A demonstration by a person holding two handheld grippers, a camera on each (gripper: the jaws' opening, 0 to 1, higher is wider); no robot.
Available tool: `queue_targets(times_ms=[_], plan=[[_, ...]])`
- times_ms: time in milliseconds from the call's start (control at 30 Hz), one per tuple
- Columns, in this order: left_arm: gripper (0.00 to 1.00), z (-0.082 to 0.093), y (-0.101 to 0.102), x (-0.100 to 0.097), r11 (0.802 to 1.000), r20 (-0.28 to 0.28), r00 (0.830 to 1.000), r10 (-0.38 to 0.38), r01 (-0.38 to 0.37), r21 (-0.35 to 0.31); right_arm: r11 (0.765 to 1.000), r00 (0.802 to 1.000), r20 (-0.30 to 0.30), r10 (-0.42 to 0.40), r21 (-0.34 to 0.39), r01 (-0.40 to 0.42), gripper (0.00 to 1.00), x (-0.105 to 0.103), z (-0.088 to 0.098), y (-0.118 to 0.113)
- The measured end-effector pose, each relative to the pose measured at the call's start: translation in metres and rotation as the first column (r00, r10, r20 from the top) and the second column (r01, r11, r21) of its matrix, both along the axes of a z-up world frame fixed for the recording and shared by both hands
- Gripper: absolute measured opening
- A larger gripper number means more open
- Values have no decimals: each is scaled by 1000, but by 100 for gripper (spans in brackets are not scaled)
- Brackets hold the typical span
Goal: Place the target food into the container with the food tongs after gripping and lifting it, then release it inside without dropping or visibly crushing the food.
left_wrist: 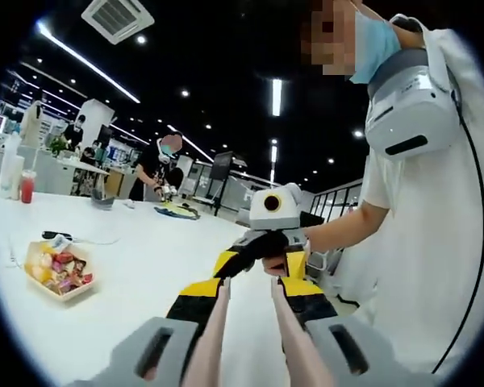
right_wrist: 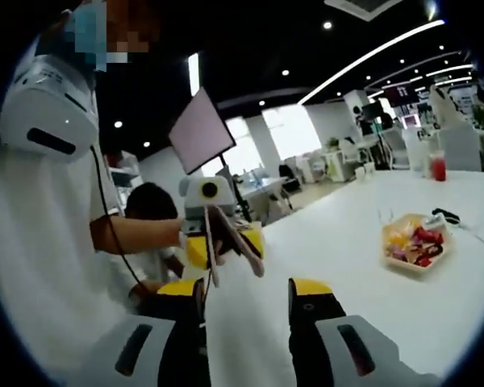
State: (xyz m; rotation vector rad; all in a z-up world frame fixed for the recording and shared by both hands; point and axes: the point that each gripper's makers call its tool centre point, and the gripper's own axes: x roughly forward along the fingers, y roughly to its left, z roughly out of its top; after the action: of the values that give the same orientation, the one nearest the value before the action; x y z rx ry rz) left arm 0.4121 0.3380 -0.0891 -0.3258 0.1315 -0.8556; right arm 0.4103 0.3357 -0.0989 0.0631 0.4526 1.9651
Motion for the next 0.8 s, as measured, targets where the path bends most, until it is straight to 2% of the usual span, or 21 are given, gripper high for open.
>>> queue_targets(times_ms=[100, 200, 467, 500, 700, 733, 767, 800], plan=[[25, -6, -14, -4, 999, -6, 999, -41, 41, -3, 999, 999, 8, 45, -24, -45, 39, -11, -9, -5], [25, -14, -23, -5, 998, -23, 998, -59, 58, -2, 997, 996, 36, 80, -22, -79, 31, -15, -15, -11], [22, -19, -25, -5, 998, -21, 998, -62, 62, 0, 995, 994, 36, 99, -27, -98, 23, -15, -21, -15], [21, -21, -24, -4, 998, -20, 998, -56, 56, 9, 995, 993, 70, 99, -29, -97, 21, -13, -23, -14], [20, -36, -22, -7, 996, -60, 997, -55, 59, 64, 994, 988, 111, 103, -40, -99, 18, -10, -31, -15], [19, -37, -19, -7, 995, -48, 998, -42, 46, 89, 995, 988, 115, 99, -38, -95, 17, -8, -31, -15], [19, -44, -17, -11, 990, -65, 997, -44, 52, 133, 995, 989, 113, 99, -30, -96, 17, -8, -30, -15], [19, -39, -20, -11, 993, -57, 997, -48, 53, 106, 994, 988, 117, 103, -34, -100, 16, -9, -30, -15]])
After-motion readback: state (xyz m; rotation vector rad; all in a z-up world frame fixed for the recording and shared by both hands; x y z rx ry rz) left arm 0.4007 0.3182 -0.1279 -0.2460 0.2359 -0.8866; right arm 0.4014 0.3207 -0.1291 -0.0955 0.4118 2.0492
